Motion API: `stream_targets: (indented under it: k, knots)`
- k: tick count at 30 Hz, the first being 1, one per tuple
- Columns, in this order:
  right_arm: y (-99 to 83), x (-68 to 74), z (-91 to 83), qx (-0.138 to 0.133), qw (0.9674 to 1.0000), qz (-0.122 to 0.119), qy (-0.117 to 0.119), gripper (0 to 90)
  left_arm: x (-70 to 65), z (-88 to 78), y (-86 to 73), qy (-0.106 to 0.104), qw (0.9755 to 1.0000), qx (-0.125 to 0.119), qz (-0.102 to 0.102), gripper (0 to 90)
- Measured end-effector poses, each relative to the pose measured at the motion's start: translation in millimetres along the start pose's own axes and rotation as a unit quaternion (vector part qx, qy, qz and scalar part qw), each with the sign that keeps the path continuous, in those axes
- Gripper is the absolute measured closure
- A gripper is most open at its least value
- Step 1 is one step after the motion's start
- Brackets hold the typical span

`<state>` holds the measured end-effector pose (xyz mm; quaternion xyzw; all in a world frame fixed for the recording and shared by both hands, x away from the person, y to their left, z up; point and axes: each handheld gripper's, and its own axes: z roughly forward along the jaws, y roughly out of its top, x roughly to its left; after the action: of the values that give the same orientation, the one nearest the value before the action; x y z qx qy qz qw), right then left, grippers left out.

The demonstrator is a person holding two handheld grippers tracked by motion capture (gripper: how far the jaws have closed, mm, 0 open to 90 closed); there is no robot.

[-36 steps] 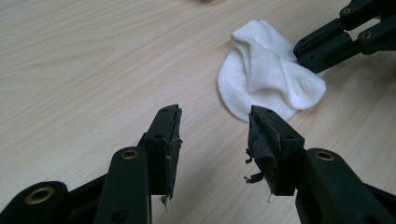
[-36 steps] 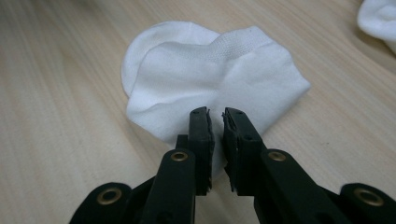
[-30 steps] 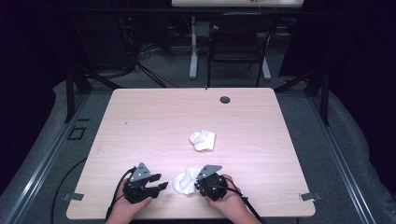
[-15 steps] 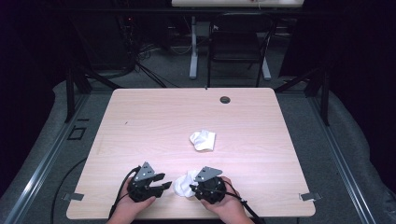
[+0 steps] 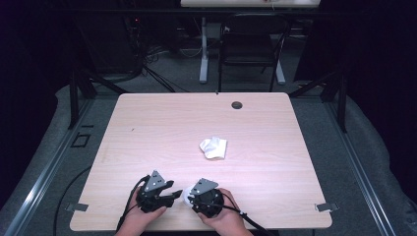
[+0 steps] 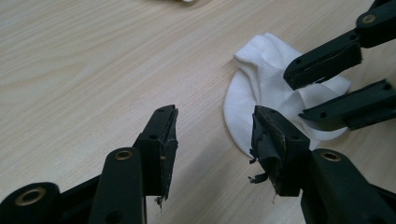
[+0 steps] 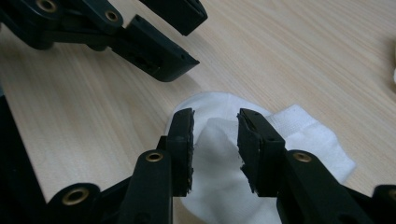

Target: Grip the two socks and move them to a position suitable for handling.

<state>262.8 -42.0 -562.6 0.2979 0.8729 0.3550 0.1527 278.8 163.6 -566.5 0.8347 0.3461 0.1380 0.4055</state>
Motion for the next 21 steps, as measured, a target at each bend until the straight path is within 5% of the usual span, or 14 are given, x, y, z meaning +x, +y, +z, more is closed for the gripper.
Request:
stream_targets:
  k: [9, 14, 21]
  knots:
    - [-2.5, 3.9, 8.8, 0.016, 0.9997, -0.01, -0.012, 74.3, -0.7, 1.7, -0.5, -0.006, 0.9999, 0.008, 0.0, 51.4]
    - [-2.7, 0.7, 5.5, 0.013, 0.9997, 0.018, -0.002, 86.2, -2.3, 1.7, -0.7, -0.008, 0.9999, 0.007, -0.002, 51.5]
    - [-0.6, -4.3, -3.9, -0.013, 0.9988, 0.046, 0.01, 88.2, -5.5, 3.2, -0.7, -0.014, 0.9999, 0.006, -0.006, 53.2]
